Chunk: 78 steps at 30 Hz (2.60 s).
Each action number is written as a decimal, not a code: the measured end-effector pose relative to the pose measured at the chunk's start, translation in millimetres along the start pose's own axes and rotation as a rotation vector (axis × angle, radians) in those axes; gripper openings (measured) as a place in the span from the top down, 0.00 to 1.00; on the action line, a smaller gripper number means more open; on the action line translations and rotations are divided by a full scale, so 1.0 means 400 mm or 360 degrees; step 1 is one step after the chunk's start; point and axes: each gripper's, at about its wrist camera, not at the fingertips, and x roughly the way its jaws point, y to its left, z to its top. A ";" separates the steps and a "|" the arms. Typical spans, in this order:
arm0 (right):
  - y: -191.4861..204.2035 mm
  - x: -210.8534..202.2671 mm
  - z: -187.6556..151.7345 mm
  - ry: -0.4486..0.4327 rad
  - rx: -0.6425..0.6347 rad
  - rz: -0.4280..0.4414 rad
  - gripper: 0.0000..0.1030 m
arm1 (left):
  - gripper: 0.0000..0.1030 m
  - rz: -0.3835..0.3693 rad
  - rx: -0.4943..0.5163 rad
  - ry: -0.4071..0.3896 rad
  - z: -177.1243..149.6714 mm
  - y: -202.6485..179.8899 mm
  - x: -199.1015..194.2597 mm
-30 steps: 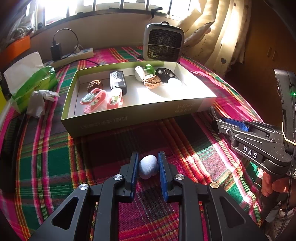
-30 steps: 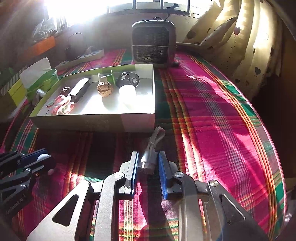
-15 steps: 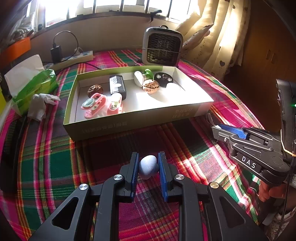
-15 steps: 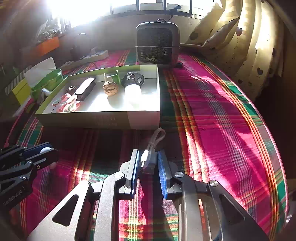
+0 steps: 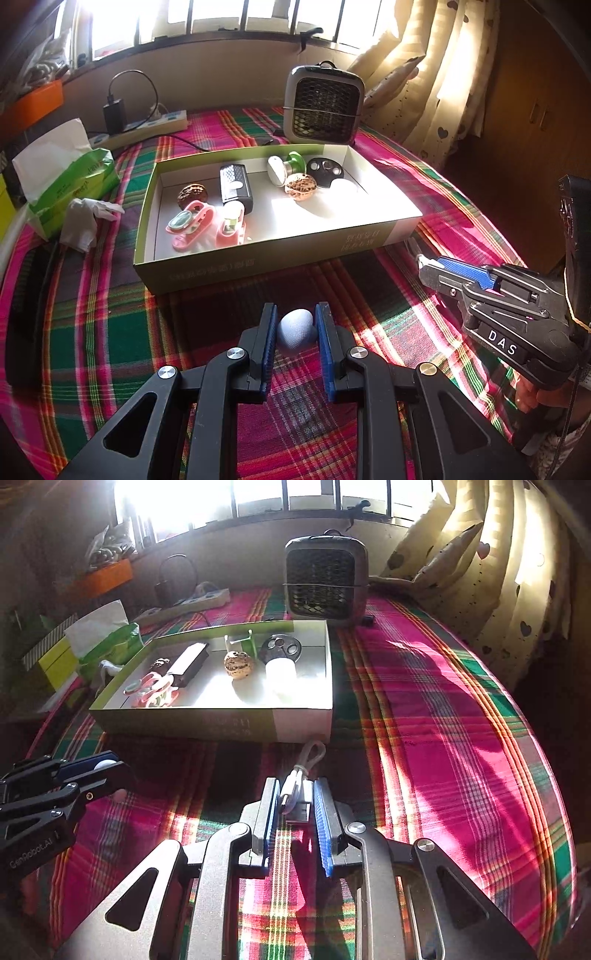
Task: Organize objects
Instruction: 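Carry the white egg and white cable over the box with both grippers, then lower and open the left gripper in the box while the right gripper releases the cable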
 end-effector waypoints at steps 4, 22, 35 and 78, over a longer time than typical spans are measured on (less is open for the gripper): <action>-0.002 -0.012 -0.001 -0.0017 0.0005 0.0018 0.81 | 0.82 -0.0006 0.0003 -0.0012 0.007 -0.001 -0.006; 0.006 -0.059 0.035 -0.0106 -0.0025 0.0083 0.81 | 0.82 -0.0017 0.0006 -0.0079 0.063 0.000 -0.024; 0.006 -0.021 0.103 -0.0105 -0.0060 0.0120 0.81 | 0.82 -0.0020 0.0011 -0.0108 0.147 0.020 0.009; -0.015 0.163 0.222 0.0013 -0.0140 0.0068 0.80 | 0.82 0.0000 -0.0029 0.0055 0.225 0.053 0.219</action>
